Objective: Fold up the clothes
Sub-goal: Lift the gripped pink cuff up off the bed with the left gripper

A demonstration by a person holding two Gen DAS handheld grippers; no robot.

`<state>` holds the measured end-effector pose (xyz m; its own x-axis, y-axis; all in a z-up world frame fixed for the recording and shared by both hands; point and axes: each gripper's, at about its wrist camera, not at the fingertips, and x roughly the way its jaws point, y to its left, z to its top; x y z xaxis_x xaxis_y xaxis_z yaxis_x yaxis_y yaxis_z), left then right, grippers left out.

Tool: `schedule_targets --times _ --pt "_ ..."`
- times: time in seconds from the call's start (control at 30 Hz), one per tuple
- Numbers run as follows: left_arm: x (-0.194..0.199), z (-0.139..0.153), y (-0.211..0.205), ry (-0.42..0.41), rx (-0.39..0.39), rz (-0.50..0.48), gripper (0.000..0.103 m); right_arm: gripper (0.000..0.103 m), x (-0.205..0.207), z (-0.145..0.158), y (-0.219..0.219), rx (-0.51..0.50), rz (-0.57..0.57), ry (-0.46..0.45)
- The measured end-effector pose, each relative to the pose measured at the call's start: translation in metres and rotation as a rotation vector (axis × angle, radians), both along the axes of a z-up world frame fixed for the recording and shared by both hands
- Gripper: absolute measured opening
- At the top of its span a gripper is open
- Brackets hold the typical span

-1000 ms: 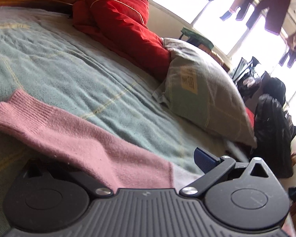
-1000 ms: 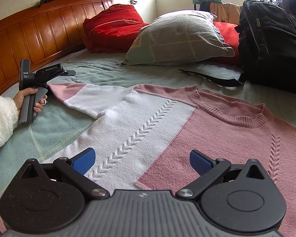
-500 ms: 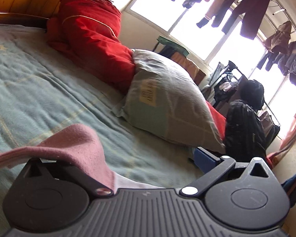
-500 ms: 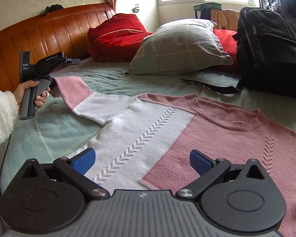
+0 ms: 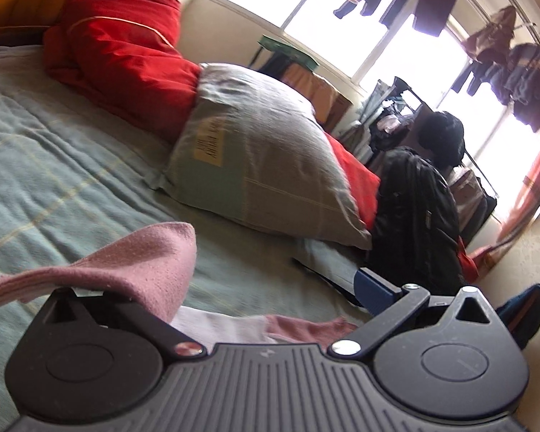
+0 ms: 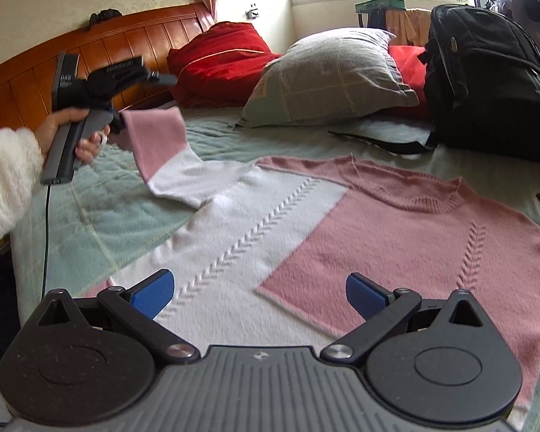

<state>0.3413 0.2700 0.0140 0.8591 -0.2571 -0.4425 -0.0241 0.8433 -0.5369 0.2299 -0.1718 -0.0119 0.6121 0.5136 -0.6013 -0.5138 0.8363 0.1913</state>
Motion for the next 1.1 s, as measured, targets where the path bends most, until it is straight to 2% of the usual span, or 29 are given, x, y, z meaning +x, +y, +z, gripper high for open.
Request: schedule_targets --times 0.17,0.53,0.83,1.1 --pt "0.005 0.011 -0.028 0.023 0.019 -0.038 0.102 0.103 -0.009 -0.003 -0.015 0.011 -0.003 0.013" --pt "0.014 0.038 -0.091 0.011 0.04 -0.108 0.102 0.103 -0.02 -0.008 -0.044 0.05 -0.019 0.036" --pt "0.021 0.046 -0.127 0.027 0.048 -0.136 0.102 0.103 -0.026 -0.009 -0.059 0.087 -0.02 0.049" --pt "0.033 0.051 -0.153 0.042 0.043 -0.149 0.102 0.103 -0.034 -0.011 -0.061 0.08 -0.003 0.06"
